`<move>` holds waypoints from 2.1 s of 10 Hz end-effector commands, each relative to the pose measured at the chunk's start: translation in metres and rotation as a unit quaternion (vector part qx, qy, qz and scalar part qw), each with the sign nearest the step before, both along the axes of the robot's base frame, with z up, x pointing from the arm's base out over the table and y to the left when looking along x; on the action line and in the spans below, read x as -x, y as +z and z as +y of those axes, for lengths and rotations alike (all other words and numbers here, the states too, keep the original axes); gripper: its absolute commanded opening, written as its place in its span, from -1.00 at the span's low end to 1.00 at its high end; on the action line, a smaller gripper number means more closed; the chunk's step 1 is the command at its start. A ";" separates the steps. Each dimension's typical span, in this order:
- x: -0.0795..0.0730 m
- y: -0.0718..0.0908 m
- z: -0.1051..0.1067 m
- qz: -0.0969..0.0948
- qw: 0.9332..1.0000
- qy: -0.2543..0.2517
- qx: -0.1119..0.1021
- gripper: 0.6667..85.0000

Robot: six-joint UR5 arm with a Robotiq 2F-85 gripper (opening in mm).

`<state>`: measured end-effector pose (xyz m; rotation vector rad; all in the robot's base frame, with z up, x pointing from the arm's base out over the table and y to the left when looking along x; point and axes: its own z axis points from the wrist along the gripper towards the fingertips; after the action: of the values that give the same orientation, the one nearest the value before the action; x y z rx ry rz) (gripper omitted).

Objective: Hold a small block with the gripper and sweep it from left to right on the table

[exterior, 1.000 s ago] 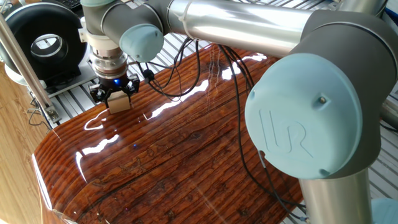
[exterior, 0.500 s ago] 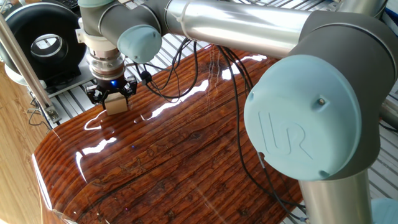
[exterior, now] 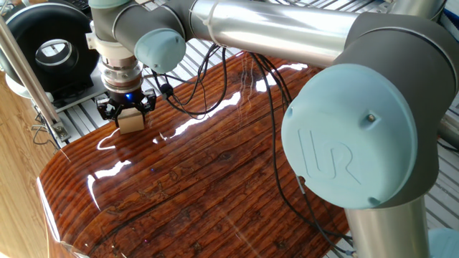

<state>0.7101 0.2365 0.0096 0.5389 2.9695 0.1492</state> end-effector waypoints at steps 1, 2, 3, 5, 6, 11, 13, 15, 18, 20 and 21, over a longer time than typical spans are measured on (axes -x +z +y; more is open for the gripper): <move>0.000 0.004 -0.002 0.006 1.000 -0.007 0.005 -0.99; 0.005 0.007 -0.008 0.018 1.000 -0.001 0.025 -0.99; 0.010 0.013 -0.014 0.028 0.999 0.013 0.044 -0.99; 0.009 0.021 -0.005 0.021 0.998 0.050 0.034 -0.99; 0.002 0.021 -0.006 0.007 0.996 0.077 0.038 -0.99; 0.008 0.017 -0.028 0.018 0.985 0.147 0.084 -0.99; 0.004 0.012 -0.023 0.007 0.985 0.159 0.067 -0.68; -0.004 0.012 -0.016 -0.009 0.981 0.186 0.052 -0.19; -0.022 0.013 -0.008 -0.054 0.981 0.184 0.026 0.33; -0.009 0.014 -0.023 -0.028 0.983 0.173 0.050 0.40; -0.001 0.013 -0.026 -0.014 0.984 0.170 0.048 0.40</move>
<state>0.7193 0.2185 0.0216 -0.0124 2.9706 0.0514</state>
